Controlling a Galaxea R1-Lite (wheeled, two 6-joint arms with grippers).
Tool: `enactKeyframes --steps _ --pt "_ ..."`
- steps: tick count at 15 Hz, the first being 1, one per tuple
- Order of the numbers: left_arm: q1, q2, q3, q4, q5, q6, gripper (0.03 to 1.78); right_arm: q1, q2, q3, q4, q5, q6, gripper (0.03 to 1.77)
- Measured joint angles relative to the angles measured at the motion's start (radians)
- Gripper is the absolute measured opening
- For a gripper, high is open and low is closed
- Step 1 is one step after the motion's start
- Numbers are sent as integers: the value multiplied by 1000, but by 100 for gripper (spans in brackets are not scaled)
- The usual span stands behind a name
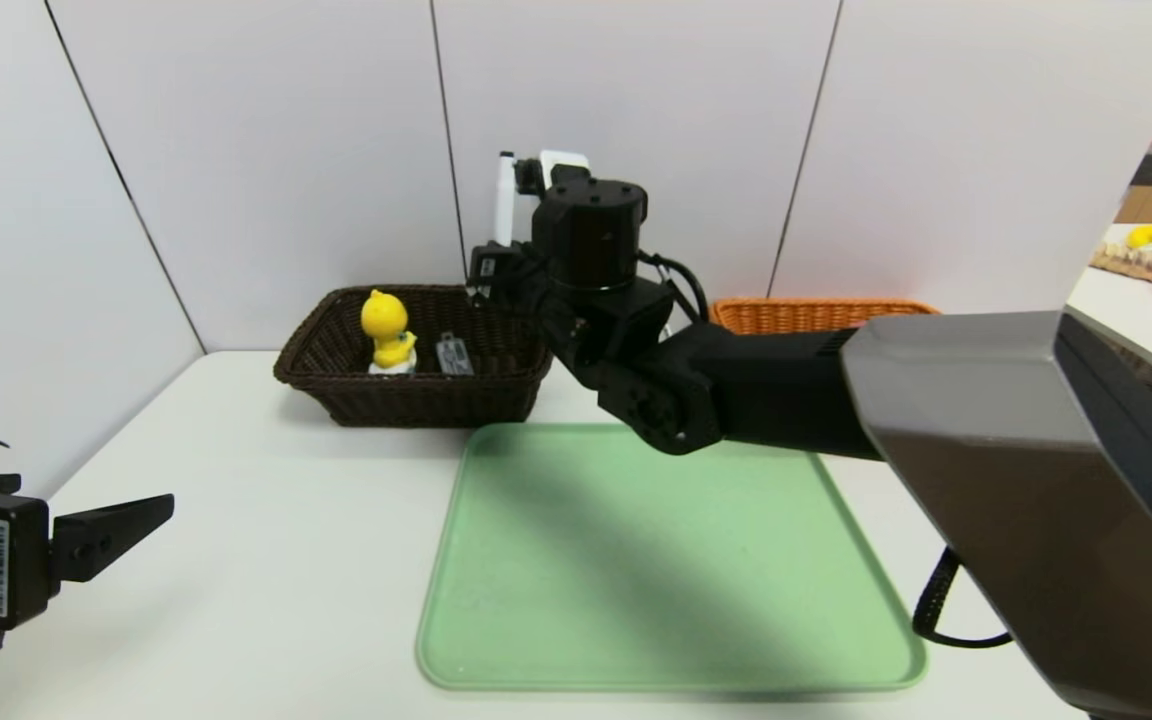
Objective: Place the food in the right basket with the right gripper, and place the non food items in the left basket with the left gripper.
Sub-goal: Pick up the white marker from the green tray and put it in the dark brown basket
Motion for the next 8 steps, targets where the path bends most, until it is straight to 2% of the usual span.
enactKeyframes --steps 8 --pt "0 17 8 -1 -5 1 169 -15 109 0 -57 7 -7 17"
